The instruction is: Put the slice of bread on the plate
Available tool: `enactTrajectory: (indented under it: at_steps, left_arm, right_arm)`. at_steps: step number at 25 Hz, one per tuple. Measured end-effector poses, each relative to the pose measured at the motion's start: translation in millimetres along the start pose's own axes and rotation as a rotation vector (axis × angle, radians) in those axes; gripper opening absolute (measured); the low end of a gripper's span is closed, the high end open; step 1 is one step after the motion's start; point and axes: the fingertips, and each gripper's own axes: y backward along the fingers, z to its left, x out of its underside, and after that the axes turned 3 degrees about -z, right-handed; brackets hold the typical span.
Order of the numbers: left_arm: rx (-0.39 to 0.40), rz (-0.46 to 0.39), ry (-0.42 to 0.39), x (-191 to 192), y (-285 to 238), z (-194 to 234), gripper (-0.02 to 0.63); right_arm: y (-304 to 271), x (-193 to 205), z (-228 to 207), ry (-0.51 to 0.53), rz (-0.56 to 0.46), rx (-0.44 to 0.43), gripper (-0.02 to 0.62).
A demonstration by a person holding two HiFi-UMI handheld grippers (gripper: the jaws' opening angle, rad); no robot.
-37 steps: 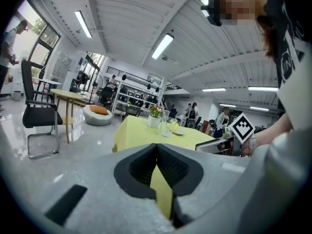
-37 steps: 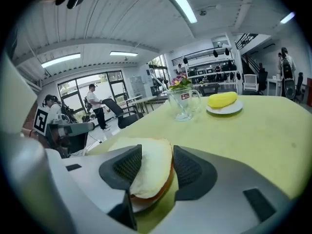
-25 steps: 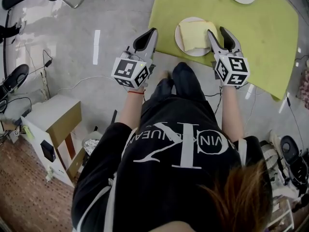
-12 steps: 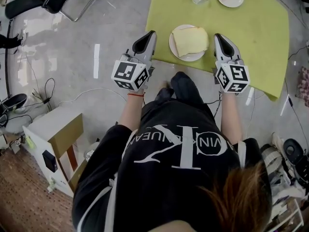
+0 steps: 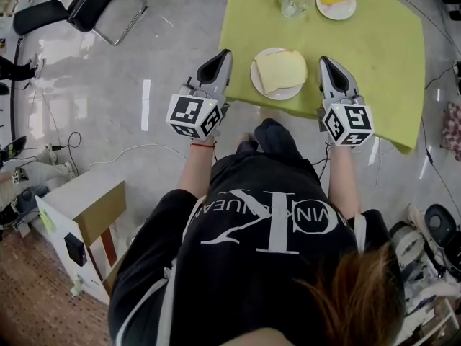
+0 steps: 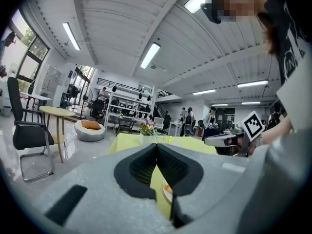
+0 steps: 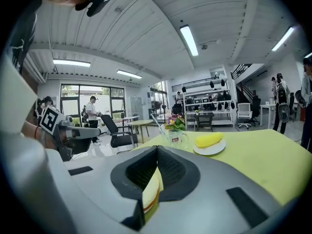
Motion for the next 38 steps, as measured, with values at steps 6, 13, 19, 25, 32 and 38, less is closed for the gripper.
enactTrajectory:
  at_steps: [6,13,19,25,32,38]
  left_arm:
    - [-0.008,-0.027,-0.021,-15.8,0.4,6.6,0.009]
    - [-0.016,-0.053,-0.040,-31.1,1.3,11.3,0.009]
    - [-0.030,-0.075,-0.047,-40.1,3.1,15.4,0.009]
    - [-0.035,-0.097,-0.051,-49.9,3.6,17.7,0.009]
    - [-0.029,-0.116,-0.061,-58.5,2.6,16.5,0.009]
    - [-0.028,-0.128,-0.072,-64.5,1.9,16.0,0.009]
  right_arm:
    - [0.9,-14.2,-1.4,-0.011,-0.043,0.007,0.002]
    - [1.5,-30.1,-2.1,-0.022,-0.092,0.006,0.000]
    - [3.2,-40.5,-4.5,-0.033,-0.125,0.009,0.002]
    - [4.9,-50.5,-3.9,-0.027,-0.144,-0.001,0.000]
    - [6.6,-58.9,-3.8,-0.022,-0.166,-0.005,0.000]
    - [6.6,-64.2,-4.6,-0.023,-0.180,-0.008,0.000]
